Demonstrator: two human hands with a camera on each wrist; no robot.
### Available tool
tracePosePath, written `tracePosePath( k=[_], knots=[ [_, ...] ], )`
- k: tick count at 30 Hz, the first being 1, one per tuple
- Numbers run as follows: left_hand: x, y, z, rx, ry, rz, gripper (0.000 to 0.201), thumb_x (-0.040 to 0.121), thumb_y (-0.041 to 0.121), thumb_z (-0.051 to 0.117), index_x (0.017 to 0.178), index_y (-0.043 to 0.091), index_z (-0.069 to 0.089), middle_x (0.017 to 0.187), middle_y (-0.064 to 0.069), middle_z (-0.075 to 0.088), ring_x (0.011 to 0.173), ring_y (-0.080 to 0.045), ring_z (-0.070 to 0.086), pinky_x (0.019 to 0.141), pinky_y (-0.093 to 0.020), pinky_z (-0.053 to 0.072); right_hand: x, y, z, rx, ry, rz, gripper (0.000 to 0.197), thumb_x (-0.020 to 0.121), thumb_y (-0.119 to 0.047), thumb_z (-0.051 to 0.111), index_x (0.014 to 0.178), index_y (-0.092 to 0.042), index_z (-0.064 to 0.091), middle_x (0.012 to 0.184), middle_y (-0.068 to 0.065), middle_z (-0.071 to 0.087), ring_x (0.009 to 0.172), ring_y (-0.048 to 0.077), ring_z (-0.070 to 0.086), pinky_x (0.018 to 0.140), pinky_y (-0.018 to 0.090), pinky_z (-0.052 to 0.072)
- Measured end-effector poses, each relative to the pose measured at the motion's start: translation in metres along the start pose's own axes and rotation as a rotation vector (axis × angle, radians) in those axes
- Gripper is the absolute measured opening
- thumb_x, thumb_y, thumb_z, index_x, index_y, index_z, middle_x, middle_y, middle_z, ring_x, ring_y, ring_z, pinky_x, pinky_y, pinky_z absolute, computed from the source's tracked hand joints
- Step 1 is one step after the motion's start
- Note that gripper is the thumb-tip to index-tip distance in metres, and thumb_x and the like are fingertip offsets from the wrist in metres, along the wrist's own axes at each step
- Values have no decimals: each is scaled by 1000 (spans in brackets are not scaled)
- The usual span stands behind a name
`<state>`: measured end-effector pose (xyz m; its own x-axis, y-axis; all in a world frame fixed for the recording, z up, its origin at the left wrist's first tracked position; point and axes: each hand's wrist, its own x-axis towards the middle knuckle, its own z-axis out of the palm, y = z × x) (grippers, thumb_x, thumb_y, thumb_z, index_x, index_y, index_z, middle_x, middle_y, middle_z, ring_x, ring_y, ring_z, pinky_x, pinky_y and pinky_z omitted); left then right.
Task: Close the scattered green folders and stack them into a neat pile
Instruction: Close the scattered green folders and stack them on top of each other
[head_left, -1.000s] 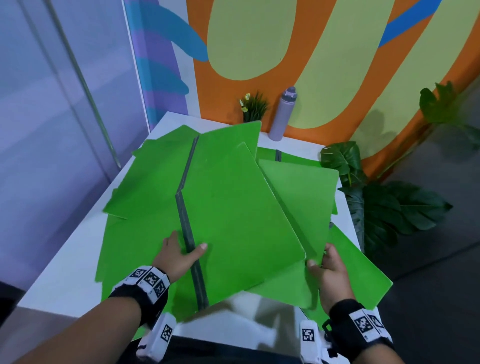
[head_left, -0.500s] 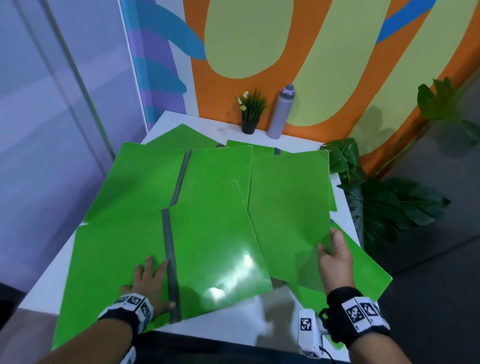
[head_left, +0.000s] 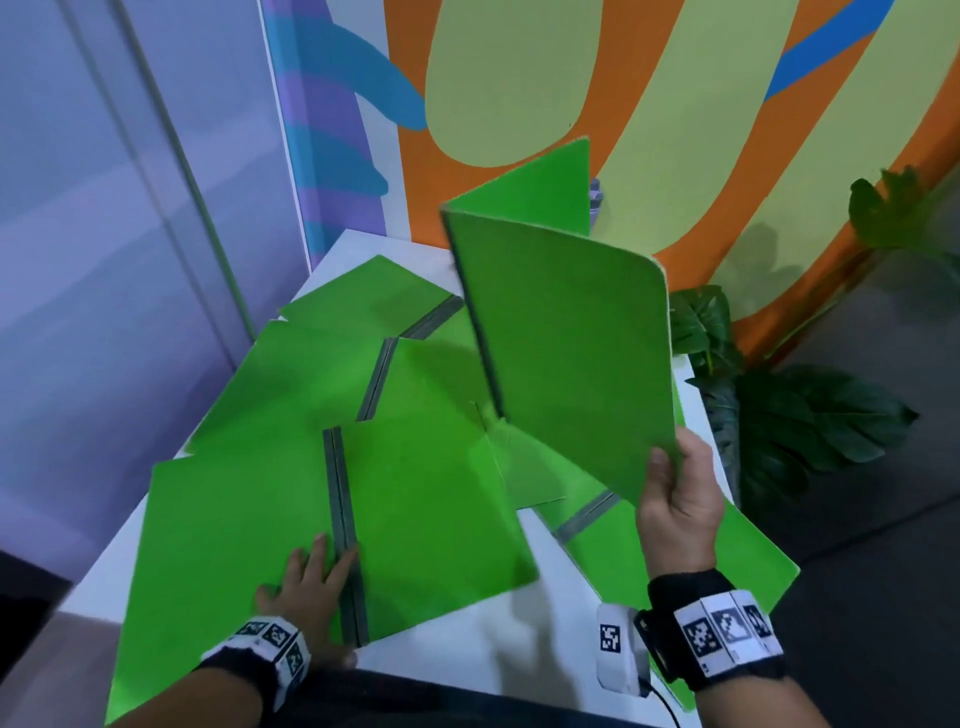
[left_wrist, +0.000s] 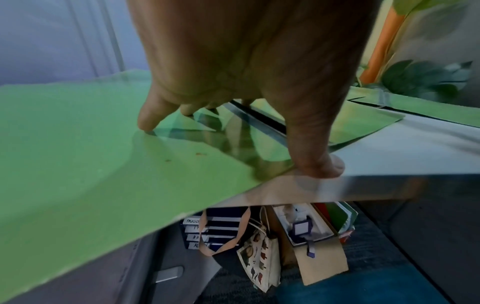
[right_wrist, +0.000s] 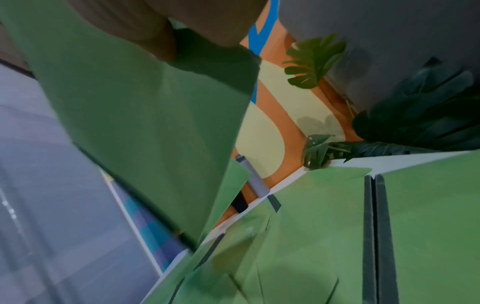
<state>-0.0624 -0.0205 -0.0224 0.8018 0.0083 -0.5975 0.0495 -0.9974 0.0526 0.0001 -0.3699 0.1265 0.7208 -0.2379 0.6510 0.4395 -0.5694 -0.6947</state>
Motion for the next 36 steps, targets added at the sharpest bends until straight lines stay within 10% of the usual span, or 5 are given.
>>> tracePosePath(
  k=[7, 11, 15, 24, 36],
  knots=[
    [-11, 0, 4, 45, 48, 203, 90, 76, 56, 61, 146, 46, 5, 161, -7, -10, 147, -37, 5, 113, -60, 26, -30, 12, 20, 25, -253, 423, 51, 87, 10, 54, 124, -25, 56, 99, 0, 58, 89, 2, 51, 92, 29, 49],
    [-5, 0, -4, -196, 143, 98, 75, 82, 59, 52, 144, 23, 29, 160, -4, 13, 144, -25, 25, 114, -45, 34, -38, 26, 17, -36, -283, 756, 50, 91, 8, 49, 136, -11, 45, 139, 12, 46, 115, 13, 40, 98, 29, 33],
    [11, -9, -8, -307, 192, -91, 96, 72, 68, 58, 143, 10, 29, 153, -9, 27, 138, -26, 35, 111, -44, 39, -46, 43, 10, -211, -439, 915, 59, 91, 7, 45, 144, -17, 35, 148, 14, 39, 101, 35, 61, 86, 44, 52],
    [26, -19, -11, -340, 234, -365, 70, 76, 53, 64, 131, 14, 44, 146, -6, 33, 133, -27, 37, 102, -55, 44, -79, 59, 4, -266, -629, 981, 62, 90, 2, 52, 146, -13, 30, 153, 14, 31, 138, 30, 33, 108, 41, 32],
    [17, -4, -56, -579, 336, -412, 31, 87, 27, 57, 107, 6, 66, 143, -19, 34, 127, -38, 40, 109, -47, 39, -63, 58, 0, -150, -470, 963, 56, 91, 4, 49, 142, -16, 38, 151, 13, 34, 132, 31, 40, 105, 43, 36]
  ],
)
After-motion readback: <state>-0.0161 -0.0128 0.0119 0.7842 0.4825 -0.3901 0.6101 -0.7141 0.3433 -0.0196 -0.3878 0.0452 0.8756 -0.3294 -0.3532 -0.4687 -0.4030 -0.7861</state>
